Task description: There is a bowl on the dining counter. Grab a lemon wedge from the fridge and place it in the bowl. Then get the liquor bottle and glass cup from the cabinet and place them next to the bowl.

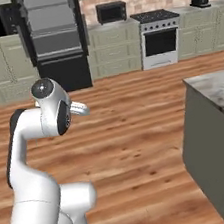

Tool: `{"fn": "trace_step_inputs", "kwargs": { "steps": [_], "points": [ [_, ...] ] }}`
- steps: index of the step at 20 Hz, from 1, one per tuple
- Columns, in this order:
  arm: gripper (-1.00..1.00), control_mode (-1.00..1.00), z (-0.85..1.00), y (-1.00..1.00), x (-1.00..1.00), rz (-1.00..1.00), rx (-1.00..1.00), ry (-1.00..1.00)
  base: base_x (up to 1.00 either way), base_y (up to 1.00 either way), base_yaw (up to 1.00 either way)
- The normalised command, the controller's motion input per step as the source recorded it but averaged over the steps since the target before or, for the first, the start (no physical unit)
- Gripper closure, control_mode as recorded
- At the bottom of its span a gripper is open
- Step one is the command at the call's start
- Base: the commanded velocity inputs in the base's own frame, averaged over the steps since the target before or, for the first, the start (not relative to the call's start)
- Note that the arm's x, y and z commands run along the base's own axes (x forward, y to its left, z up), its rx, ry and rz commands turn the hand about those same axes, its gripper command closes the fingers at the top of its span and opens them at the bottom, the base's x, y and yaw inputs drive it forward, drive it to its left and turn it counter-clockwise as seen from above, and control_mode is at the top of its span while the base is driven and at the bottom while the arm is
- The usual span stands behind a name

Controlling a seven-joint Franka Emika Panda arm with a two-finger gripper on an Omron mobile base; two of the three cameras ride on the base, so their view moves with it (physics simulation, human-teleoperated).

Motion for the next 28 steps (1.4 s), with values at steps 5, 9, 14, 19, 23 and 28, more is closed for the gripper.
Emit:
{"fn": "trace_step_inputs", "kwargs": {
  "steps": [5,9,14,19,23,28],
  "points": [
    [-1.00,1.00,0.00,0.00,0.00,0.00,0.00,0.00,0.92,0.40,-0.53],
    [-1.00,1.00,0.00,0.00,0.00,0.00,0.00,0.00,1.00,0.60,-0.46],
    [-1.00,1.00,0.00,0.00,0.00,0.00,0.00,0.00,1.00,0.64,-0.39],
    [-1.00,1.00,0.00,0.00,0.00,0.00,0.00,0.00,1.00,0.60,-0.37],
    [-1.00,1.00,0.00,0.00,0.00,0.00,0.00,0.00,1.00,0.61,-0.38],
    [-1.00,1.00,0.00,0.00,0.00,0.00,0.00,0.00,1.00,0.65,-0.39]
  ]
}}
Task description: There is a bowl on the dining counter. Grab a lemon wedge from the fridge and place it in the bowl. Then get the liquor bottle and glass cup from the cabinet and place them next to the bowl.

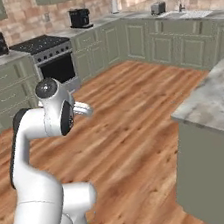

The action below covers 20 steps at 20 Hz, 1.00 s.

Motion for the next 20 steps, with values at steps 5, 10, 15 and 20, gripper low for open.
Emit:
{"fn": "trace_step_inputs", "kwargs": {
  "steps": [5,10,15,20],
  "points": [
    [-1.00,1.00,0.00,0.00,0.00,0.00,0.00,0.00,1.00,0.60,-0.40],
    [-1.00,1.00,0.00,0.00,0.00,0.00,0.00,0.00,1.00,0.60,-0.39],
    [-1.00,1.00,0.00,0.00,0.00,0.00,0.00,0.00,1.00,0.55,-0.38],
    [-1.00,1.00,0.00,0.00,0.00,0.00,0.00,0.00,1.00,0.47,-0.37]
  ]
}}
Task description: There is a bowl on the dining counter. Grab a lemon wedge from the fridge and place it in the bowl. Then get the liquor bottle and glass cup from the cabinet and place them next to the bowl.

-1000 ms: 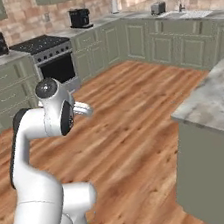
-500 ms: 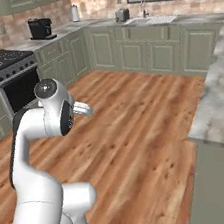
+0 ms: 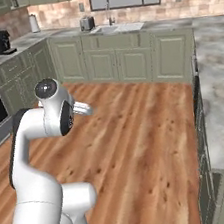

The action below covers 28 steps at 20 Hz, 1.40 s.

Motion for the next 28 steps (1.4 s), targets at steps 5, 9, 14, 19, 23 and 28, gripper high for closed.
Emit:
{"fn": "trace_step_inputs", "kwargs": {
  "steps": [5,9,14,19,23,28],
  "points": [
    [-1.00,1.00,0.00,0.00,0.00,0.00,0.00,0.00,1.00,0.41,-0.35],
    [-1.00,1.00,0.00,0.00,0.00,0.00,0.00,0.00,1.00,0.41,-0.34],
    [-1.00,1.00,0.00,0.00,0.00,0.00,0.00,0.00,1.00,0.47,-0.31],
    [-1.00,1.00,0.00,0.00,0.00,0.00,0.00,0.00,1.00,0.44,-0.28],
    [-1.00,1.00,0.00,0.00,0.00,0.00,0.00,0.00,1.00,0.49,-0.26],
    [-1.00,1.00,0.00,0.00,0.00,0.00,0.00,0.00,0.81,0.50,-0.08]
  ]
}}
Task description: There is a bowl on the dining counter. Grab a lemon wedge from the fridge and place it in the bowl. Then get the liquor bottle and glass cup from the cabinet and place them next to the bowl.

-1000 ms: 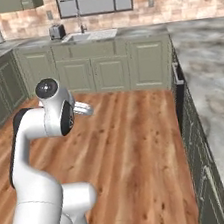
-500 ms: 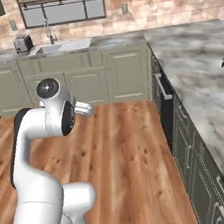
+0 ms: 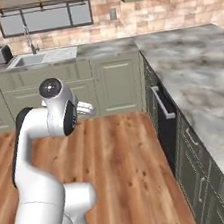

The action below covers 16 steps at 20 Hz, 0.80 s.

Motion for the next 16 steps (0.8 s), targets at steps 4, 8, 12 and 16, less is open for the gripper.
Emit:
{"fn": "trace_step_inputs", "kwargs": {
  "steps": [4,8,12,16],
  "points": [
    [-1.00,1.00,0.00,0.00,0.00,0.00,0.00,0.00,0.98,0.58,0.03],
    [-1.00,1.00,0.00,0.00,0.00,0.00,0.00,0.00,1.00,0.62,0.22],
    [-1.00,1.00,0.00,0.00,0.00,0.00,0.00,0.00,1.00,0.38,0.42],
    [-1.00,1.00,0.00,0.00,0.00,0.00,0.00,0.00,1.00,0.32,0.45]
  ]
}}
